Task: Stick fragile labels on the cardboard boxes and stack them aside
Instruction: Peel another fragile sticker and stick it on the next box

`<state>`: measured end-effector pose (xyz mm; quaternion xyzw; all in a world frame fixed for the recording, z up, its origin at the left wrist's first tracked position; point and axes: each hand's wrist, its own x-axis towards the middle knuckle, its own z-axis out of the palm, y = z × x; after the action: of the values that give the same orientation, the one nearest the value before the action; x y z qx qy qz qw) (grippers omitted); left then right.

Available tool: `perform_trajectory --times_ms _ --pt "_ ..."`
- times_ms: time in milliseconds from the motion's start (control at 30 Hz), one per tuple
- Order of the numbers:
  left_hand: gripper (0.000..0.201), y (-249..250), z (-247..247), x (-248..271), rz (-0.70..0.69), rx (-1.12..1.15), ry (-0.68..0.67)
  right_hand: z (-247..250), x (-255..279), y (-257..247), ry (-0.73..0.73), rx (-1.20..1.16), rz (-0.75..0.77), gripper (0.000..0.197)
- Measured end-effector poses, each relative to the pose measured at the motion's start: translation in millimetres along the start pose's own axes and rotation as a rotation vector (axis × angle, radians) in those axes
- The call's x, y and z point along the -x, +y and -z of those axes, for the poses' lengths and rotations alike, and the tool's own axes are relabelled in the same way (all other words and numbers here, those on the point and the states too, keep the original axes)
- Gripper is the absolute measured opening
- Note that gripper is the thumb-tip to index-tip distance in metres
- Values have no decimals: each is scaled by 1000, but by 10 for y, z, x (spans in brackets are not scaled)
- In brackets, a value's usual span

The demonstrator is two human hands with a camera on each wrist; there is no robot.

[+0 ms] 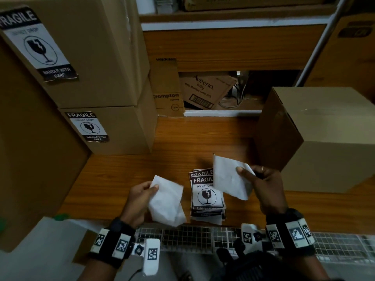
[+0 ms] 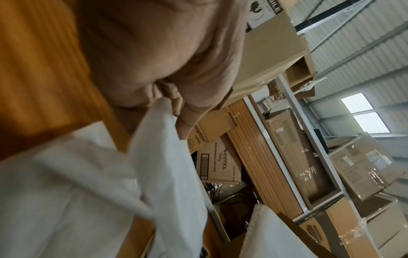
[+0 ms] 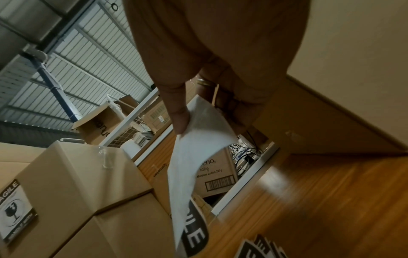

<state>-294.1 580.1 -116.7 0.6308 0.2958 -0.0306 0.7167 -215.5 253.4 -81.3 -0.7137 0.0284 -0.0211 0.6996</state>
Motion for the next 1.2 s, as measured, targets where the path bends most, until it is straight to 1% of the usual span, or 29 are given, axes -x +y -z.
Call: perform_trajectory --times_ms 100,167,233,333,400,433,500,600,667,733,767,800,833,867,900,933,967,1000,1033,1067,1100,1133,1200 --pt "28 -102 -144 88 15 113 -4 37 63 41 28 -28 -24 12" --pt "34 -197 -166 55 -33 62 73 32 129 55 16 -32 -32 9" --pt "39 -279 -169 -10 -111 -143 161 1 196 51 -7 -41 -36 7" --pt "48 -368 -207 -73 -226 -523 256 -19 253 58 -32 -24 -31 6" --pt "53 -418 -228 -101 -259 -704 317 -21 277 57 -38 11 -3 9" --pt "57 -436 -231 -114 -268 -761 342 -15 280 74 -38 30 24 14" --pt "66 -474 -226 -145 -295 -796 379 8 299 112 -33 78 71 26" --pt "76 -434 -242 -135 -333 -827 459 40 340 159 -28 151 121 34" --pt "80 -353 -270 -93 -376 -808 510 40 387 134 -20 162 130 28" --pt "78 -282 -318 -31 -485 -791 558 31 459 71 14 154 150 10" --pt "73 -241 -351 19 -554 -782 559 29 491 59 31 179 191 5" --pt "63 -205 -391 70 -623 -768 531 30 524 55 41 220 257 4" --pt "50 -157 -451 134 -670 -740 458 43 549 68 44 270 341 5" --pt "39 -99 -530 196 -663 -681 338 66 569 92 38 325 431 7" --pt "38 -32 -630 257 -590 -591 179 87 591 120 29 393 524 10" --pt "45 36 -749 316 -466 -471 12 108 611 151 12 462 603 11" --pt "51 107 -884 370 -325 -346 -132 131 629 182 -2 533 669 7" --pt "53 150 -1015 389 -204 -239 -235 156 645 205 -15 590 720 4" --pt "51 174 -1136 399 -126 -163 -306 182 665 226 -21 635 756 6" --pt "47 178 -1246 398 -107 -137 -344 213 682 253 -34 666 782 10" --pt "41 175 -1349 395 -127 -132 -352 249 697 272 -45 692 802 14" --pt "33 166 -1436 378 -175 -141 -336 292 713 289 -55 714 817 16" --pt "14 147 -1585 335 -290 -152 -260 367 755 301 -84 754 853 17"
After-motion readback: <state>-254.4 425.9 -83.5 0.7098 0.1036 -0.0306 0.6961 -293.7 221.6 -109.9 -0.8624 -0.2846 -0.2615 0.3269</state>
